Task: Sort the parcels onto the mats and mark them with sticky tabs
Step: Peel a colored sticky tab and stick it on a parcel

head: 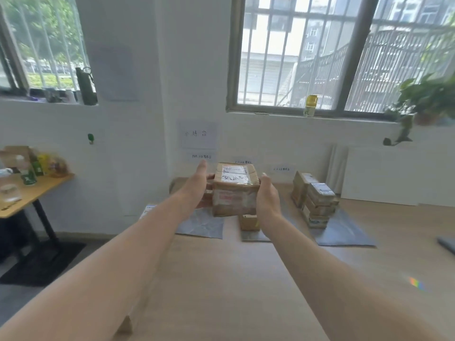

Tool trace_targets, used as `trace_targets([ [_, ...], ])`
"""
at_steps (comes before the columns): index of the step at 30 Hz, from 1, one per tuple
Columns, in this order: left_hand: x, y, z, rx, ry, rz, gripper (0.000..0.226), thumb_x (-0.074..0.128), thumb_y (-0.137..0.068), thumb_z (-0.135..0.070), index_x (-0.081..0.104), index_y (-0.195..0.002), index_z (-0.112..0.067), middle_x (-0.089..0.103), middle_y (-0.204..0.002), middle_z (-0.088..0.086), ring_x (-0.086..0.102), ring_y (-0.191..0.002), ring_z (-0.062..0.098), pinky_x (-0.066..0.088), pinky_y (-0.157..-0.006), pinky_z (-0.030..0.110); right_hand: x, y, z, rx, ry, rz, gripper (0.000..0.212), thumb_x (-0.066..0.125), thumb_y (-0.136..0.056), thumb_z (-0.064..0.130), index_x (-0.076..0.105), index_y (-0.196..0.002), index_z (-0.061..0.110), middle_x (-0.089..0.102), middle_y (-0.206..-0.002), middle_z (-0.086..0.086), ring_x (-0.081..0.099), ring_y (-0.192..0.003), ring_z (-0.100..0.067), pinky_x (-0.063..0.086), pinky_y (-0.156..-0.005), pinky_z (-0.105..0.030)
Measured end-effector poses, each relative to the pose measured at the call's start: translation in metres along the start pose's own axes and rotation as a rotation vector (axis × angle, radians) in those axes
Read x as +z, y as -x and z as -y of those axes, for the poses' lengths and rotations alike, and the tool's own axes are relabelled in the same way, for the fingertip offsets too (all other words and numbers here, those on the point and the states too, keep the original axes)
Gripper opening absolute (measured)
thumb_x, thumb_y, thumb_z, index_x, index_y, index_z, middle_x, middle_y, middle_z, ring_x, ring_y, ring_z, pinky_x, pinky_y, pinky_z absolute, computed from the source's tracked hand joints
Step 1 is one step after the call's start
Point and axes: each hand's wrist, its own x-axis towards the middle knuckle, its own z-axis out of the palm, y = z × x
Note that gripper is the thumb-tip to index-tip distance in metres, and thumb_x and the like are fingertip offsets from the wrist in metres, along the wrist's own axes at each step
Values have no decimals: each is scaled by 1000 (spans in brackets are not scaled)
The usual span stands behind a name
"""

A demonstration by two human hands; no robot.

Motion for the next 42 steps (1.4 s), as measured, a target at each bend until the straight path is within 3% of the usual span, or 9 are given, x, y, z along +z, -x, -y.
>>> trace_targets([
  [9, 47, 2, 3, 7, -11, -11, 65, 17, -106, -56, 71, -81, -29, 71, -71, -2, 64, -81, 22, 52, -96, 43, -39, -17, -9, 7, -12, -8, 43, 32, -99, 51, 68, -102, 27, 73, -107, 1, 67, -105, -21, 50, -103, -49],
  [14, 64, -27, 9, -38, -69, 77, 74, 17, -100, -67, 68, -123, -19, 72, -110, 10, 67, -90, 21, 55, -79, 36, -57, -31, -17, 69, -37, -60, 40, 31, -104, 46, 68, -105, 28, 73, -105, 4, 66, -106, -21, 51, -99, -43],
  [17, 83, -48, 21, -56, -106, 127, 86, 17, -87, -83, 70, -121, -25, 71, -120, 10, 66, -109, 26, 46, -105, 49, -71, -37, -31, 83, -32, -109, 45, 30, -104, 48, 69, -111, 27, 74, -106, 5, 68, -102, -17, 54, -90, -37],
  [22, 131, -56, 40, -143, -117, 184, 73, 19, -96, -74, 72, -107, -24, 71, -109, 11, 67, -106, 30, 48, -103, 52, -108, -55, -64, 150, -71, -181, 45, 33, -100, 51, 70, -109, 27, 77, -103, 4, 72, -101, -19, 58, -93, -44],
  [25, 161, -74, 62, -180, -140, 190, 81, 24, -68, -93, 75, -96, -37, 63, -131, 10, 60, -120, 32, 41, -108, 55, -137, -73, -76, 174, -92, -197, 41, 34, -105, 45, 70, -97, 27, 77, -95, 4, 72, -96, -18, 56, -79, -35],
  [28, 196, -108, 89, -208, -163, 174, 92, 24, -53, -99, 72, -104, -39, 61, -137, 8, 56, -127, 31, 36, -112, 57, -165, -97, -90, 176, -76, -183, 44, 36, -98, 49, 71, -91, 24, 78, -94, 3, 72, -99, -21, 57, -91, -45],
  [31, 245, -101, 88, -257, -153, 140, 83, 22, -77, -90, 71, -108, -30, 70, -122, 9, 64, -116, 29, 44, -107, 51, -207, -134, -117, 173, -46, -154, 50, 36, -85, 57, 71, -88, 21, 78, -94, 1, 72, -99, -24, 55, -95, -53],
  [34, 293, -109, 106, -278, -114, 113, 64, 24, -102, -63, 66, -115, -16, 76, -102, 10, 72, -97, 28, 55, -91, 41, -249, -166, -138, 222, -16, -83, 42, 36, -99, 42, 70, -90, 19, 77, -90, -2, 72, -87, -20, 58, -76, -38],
  [42, 359, -125, 181, -440, -123, 102, 59, 28, -100, -65, 69, -112, -25, 71, -115, 10, 66, -111, 33, 51, -102, 46, -321, -211, -210, 367, 71, 82, 38, 34, -104, 29, 66, -93, 13, 71, -89, -3, 61, -81, -20, 44, -72, -35],
])
